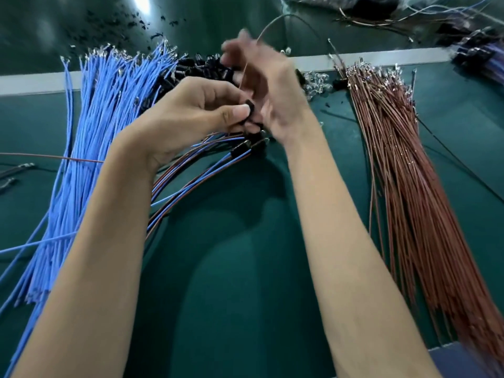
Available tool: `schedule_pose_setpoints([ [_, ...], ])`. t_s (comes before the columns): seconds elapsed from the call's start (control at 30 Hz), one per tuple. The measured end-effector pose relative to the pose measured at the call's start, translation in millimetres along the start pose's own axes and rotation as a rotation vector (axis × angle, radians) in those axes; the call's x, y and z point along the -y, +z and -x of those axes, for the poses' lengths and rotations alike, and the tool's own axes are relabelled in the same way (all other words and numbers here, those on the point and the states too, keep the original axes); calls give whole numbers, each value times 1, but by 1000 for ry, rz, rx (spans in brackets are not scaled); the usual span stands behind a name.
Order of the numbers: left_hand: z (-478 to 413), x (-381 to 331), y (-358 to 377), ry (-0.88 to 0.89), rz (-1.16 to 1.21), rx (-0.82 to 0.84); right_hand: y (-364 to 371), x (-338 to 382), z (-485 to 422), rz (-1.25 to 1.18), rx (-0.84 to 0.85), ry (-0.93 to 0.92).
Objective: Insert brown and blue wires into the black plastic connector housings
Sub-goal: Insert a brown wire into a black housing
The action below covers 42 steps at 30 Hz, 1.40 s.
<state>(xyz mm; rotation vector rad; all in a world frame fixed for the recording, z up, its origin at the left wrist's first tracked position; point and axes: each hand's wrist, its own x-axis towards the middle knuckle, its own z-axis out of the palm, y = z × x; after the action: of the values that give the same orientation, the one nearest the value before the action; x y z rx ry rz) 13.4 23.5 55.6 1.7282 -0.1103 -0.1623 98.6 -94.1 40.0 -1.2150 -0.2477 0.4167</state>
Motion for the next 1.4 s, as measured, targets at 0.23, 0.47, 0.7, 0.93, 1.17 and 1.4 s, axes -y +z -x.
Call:
schedule_pose_setpoints([
  [0.23,3,3,-13,-75,-119,18,-13,-25,10,178,12,-123],
  [0.47,2,8,-20,-50,-145,-113,-34,-23,14,53,34,-158],
  [0.7,-1,12,-16,-21,-250,-250,-24,-24,14,25,-15,-132],
  [0.93,-4,16,-12,20,-286,-288,-20,-29,20,48,71,-172],
  [1.17,-8,19,-12,77,-234,-471,-19,-28,18,51,-62,-238],
  [1.4,-12,25,-4,47,80,-475,-19,-27,18,51,-110,-248],
])
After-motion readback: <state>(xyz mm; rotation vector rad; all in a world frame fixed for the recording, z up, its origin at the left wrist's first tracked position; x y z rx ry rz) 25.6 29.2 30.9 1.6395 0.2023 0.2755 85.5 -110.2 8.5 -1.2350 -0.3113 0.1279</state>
